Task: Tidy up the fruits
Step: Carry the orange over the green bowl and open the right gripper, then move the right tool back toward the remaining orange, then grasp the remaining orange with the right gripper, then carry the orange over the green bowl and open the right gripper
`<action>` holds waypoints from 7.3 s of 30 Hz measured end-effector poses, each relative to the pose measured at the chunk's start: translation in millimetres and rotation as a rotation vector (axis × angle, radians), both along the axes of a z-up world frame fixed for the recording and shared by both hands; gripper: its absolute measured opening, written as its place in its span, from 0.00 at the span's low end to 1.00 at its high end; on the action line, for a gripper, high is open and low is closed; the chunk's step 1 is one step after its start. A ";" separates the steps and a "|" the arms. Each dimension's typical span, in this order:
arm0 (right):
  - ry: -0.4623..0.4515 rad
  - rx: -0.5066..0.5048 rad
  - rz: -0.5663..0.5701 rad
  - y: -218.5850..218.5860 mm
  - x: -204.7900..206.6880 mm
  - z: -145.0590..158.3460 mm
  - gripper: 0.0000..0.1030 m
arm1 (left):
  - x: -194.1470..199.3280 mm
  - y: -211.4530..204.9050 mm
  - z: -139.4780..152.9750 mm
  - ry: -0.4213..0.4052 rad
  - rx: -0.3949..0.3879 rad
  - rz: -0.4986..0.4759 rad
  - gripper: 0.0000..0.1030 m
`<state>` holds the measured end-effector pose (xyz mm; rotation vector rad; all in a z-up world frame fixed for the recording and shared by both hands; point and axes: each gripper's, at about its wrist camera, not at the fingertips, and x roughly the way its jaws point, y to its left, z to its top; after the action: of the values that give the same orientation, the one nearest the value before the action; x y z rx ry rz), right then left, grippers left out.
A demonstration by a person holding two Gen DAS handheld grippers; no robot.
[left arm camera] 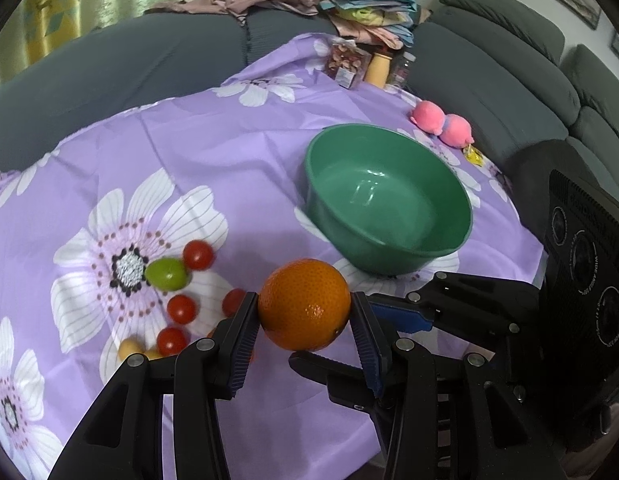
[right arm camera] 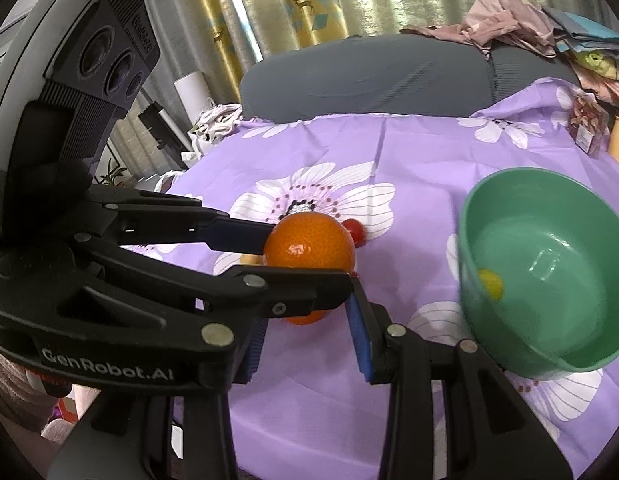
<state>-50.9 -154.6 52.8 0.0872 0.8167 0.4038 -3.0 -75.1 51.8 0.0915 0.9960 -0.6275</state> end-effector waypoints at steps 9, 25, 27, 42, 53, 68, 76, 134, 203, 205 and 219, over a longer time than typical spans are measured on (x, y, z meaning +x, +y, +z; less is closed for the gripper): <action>-0.015 -0.007 -0.061 -18.8 -0.7 4.0 0.37 | 8.2 -24.3 3.0 -0.012 0.002 -0.051 0.44; -0.041 -0.003 -0.151 -55.4 6.8 7.5 0.37 | 23.3 -65.9 7.5 -0.026 0.010 -0.125 0.44; -0.040 -0.002 -0.164 -60.9 8.9 6.8 0.37 | 26.3 -71.6 7.1 -0.024 0.011 -0.134 0.44; -0.004 -0.001 -0.239 -90.3 21.5 -5.4 0.37 | 47.5 -102.4 -7.4 0.027 -0.002 -0.186 0.44; 0.046 -0.027 -0.262 -101.4 28.6 -17.4 0.37 | 60.5 -111.6 -22.4 0.092 -0.022 -0.195 0.44; 0.064 -0.032 -0.291 -104.6 28.2 -21.2 0.39 | 63.8 -112.6 -24.0 0.119 -0.024 -0.165 0.44; 0.058 -0.046 -0.318 -104.5 19.3 -17.1 0.41 | 59.7 -99.2 -16.7 0.092 0.002 -0.131 0.50; 0.144 -0.122 -0.017 29.1 -27.3 -19.7 0.75 | -17.1 111.2 -53.8 0.243 -0.137 0.249 0.70; 0.270 -0.081 0.057 47.8 51.6 -84.1 0.42 | 36.1 62.3 -92.3 0.263 -0.144 0.073 0.49; 0.270 -0.074 0.052 47.0 51.9 -84.2 0.41 | 35.9 63.5 -93.8 0.270 -0.148 0.077 0.47; 0.206 -0.073 0.040 42.3 37.8 -66.6 0.41 | 21.9 60.9 -74.6 0.226 -0.131 0.071 0.42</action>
<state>-13.1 -112.2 -13.8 0.0452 1.0368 0.4064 18.8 -14.2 -22.8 -0.1330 1.1674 -0.6458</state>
